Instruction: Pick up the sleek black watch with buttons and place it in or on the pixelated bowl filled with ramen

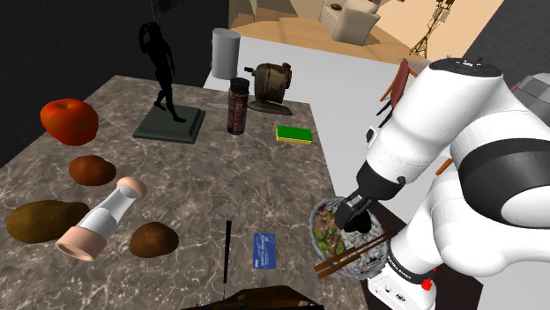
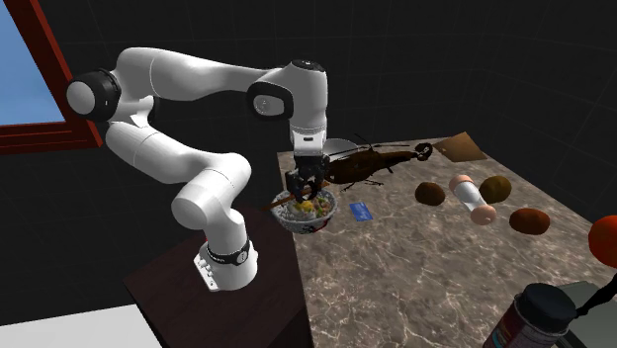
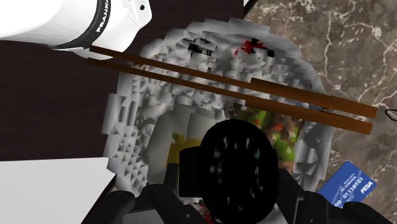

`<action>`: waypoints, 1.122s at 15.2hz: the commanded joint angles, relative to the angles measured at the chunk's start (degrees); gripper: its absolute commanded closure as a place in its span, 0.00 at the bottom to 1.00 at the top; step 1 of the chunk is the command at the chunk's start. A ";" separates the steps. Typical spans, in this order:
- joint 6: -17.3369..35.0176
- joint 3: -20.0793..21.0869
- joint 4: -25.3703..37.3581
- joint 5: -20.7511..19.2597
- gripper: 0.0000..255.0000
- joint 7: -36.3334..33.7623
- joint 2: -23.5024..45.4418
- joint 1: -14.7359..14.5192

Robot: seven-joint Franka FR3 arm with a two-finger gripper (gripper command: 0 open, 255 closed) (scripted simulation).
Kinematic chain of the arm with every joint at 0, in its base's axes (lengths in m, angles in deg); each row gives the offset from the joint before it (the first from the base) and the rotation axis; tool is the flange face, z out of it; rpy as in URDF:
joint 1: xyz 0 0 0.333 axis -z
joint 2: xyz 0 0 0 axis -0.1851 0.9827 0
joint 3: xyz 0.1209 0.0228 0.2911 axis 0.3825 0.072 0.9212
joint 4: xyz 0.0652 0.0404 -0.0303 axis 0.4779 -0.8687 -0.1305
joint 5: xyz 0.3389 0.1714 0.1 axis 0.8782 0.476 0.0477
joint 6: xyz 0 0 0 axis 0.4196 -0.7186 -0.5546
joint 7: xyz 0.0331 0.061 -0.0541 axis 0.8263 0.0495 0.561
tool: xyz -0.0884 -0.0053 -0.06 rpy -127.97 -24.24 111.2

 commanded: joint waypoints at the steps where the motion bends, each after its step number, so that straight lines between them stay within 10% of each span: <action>1: 0.10 0.04 -0.08 0.04 1.00 0.00 0.01 -0.02; 5: 0.10 0.04 -0.08 0.04 1.00 0.00 0.01 -0.02; 6: 0.10 0.04 -0.08 0.04 0.00 0.00 0.01 -0.02; 17: -6.37 -2.41 7.34 -2.51 0.00 -0.12 0.86 1.39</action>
